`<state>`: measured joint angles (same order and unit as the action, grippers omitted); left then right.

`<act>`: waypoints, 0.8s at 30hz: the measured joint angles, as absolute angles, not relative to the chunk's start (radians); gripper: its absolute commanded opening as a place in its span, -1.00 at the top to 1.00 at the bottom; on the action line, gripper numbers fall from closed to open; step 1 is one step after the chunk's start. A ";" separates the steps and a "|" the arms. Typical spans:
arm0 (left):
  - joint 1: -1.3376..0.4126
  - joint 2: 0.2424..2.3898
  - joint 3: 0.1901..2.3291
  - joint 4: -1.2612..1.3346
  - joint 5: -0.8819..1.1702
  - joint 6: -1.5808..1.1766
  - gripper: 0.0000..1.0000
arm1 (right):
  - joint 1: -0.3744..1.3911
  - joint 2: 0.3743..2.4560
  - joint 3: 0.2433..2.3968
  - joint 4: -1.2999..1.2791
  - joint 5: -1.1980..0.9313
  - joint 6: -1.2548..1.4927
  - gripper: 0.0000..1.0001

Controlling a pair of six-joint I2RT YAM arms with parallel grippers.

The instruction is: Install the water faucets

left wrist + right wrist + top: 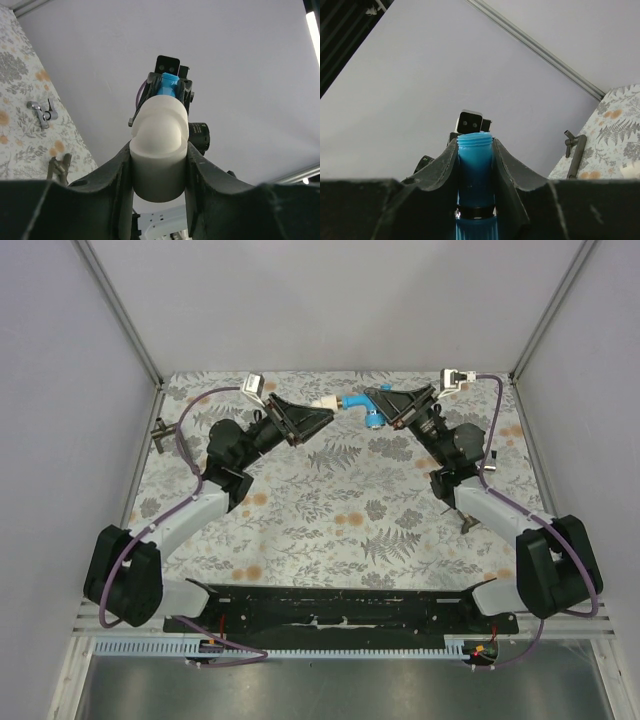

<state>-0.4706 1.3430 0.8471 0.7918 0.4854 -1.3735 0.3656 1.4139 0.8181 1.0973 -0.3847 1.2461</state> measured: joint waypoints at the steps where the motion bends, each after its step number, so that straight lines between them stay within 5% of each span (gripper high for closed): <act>1: -0.470 1.346 0.854 0.797 0.496 -1.354 0.96 | 0.364 1.404 0.816 1.088 -0.382 1.254 1.00; 9: -0.471 1.301 0.891 0.738 0.570 -0.939 0.96 | 0.368 1.322 0.796 0.945 -0.367 1.355 1.00; 21: -0.570 1.104 0.842 0.472 0.542 0.181 0.95 | 0.377 1.283 0.792 0.757 -0.465 1.563 1.00; 24: -0.594 1.084 0.815 0.437 0.499 0.389 0.47 | 0.374 1.289 0.792 0.709 -0.487 1.578 1.00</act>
